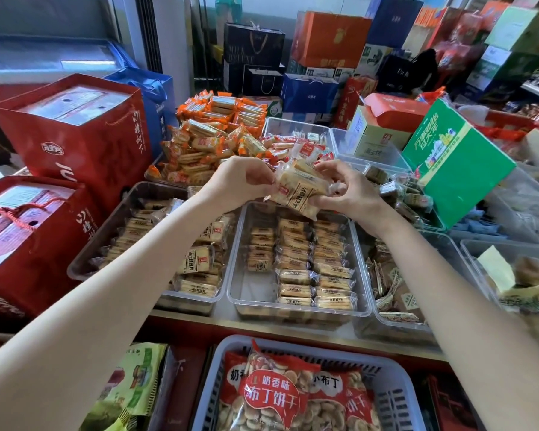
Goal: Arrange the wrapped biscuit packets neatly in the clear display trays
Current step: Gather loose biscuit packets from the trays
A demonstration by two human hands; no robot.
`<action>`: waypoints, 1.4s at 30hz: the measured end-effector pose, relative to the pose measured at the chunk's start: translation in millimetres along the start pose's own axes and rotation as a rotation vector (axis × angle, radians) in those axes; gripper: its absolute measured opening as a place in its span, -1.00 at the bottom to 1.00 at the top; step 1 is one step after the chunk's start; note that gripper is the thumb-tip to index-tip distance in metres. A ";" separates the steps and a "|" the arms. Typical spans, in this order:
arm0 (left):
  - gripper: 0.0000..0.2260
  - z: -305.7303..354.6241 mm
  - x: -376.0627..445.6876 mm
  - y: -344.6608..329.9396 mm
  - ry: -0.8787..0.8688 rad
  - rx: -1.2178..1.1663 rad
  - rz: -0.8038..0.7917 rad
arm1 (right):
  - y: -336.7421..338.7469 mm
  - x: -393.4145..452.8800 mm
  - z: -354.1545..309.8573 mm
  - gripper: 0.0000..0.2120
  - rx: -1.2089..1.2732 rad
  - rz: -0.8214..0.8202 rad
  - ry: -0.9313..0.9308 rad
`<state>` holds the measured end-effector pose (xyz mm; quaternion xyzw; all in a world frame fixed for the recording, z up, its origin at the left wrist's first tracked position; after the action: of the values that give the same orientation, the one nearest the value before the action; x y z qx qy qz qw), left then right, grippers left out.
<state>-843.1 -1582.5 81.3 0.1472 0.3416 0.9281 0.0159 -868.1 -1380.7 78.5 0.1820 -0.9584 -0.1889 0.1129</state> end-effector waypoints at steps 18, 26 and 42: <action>-0.30 7.2 -1.6 -12.7 0.055 -0.118 -0.275 | -3.3 -4.2 -16.3 -0.48 -0.102 -0.199 -0.024; -0.41 -17.0 -12.9 -8.4 0.105 -0.299 -0.207 | 7.3 -6.6 -14.9 -0.83 0.226 0.001 0.067; -0.46 -37.0 -22.4 -7.3 0.203 -0.484 -0.248 | -9.2 11.3 -9.2 -0.85 -0.020 -0.129 -0.103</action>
<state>-832.7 -1603.1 44.0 0.0023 0.1255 0.9836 0.1298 -873.0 -1396.0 84.7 0.2322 -0.9472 -0.2147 0.0528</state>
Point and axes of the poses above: each hand's wrist, its own x-axis towards the middle knuckle, its own y-axis out of the back of the hand, z = x × y, the point moved 4 cm from there along x, towards the middle knuckle, and after that the axes turned 7 degrees about x, right-handed, at the moved point
